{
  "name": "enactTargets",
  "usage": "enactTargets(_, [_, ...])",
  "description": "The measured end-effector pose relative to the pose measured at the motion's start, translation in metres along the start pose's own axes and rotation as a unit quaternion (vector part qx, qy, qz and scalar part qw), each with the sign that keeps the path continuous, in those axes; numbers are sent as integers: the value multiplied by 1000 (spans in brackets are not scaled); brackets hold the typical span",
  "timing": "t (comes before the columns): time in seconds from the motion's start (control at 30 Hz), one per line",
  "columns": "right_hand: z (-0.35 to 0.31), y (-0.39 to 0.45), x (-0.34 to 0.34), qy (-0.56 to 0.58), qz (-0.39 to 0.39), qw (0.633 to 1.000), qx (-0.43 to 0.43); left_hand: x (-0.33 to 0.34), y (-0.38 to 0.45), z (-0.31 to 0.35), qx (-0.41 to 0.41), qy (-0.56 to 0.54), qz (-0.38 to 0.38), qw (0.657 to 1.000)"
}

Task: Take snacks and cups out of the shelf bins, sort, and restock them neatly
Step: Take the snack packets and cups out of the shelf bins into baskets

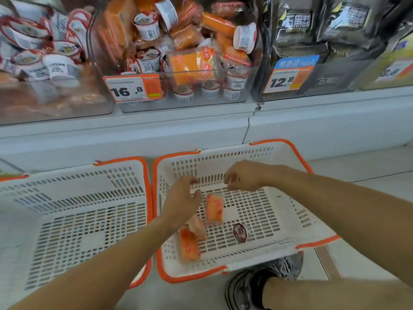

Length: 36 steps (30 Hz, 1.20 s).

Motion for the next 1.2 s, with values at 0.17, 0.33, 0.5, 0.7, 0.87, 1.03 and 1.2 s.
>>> enactTargets(0.17, [-42, -36, -161, 139, 295, 936, -133, -142, 31, 91, 161, -36, 249, 954])
enactTargets(0.33, [-61, -73, -255, 132, 479, 851, -169, -237, 82, 148, 190, 62, 325, 924])
enactTargets(0.5, [-49, -61, -279, 34, 445, 888, -110, -240, 153, 151, 122, 163, 115, 972])
enactTargets(0.7, [-47, -34, -293, -113, 400, 909, -39, -231, 176, 147, 134, 159, 97, 973])
enactTargets(0.87, [-50, -23, -293, -168, 398, 902, -31, -234, 181, 138, 145, 116, 126, 974])
enactTargets(1.03, [-46, -25, -298, -126, 409, 901, -76, -234, 183, 141, 160, 152, 109, 969])
enactTargets(1.2, [-48, -16, -290, -198, 401, 892, -68, -239, 183, 147, 163, 172, 119, 964])
Point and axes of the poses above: each hand's wrist, its own y-axis towards the middle knuckle, its own x-axis out of the palm, z = x × y, the point moved 7 cm from there along y, towards the middle knuckle, and after that the axes turned 11 degrees about y, right-handed, at the moved point
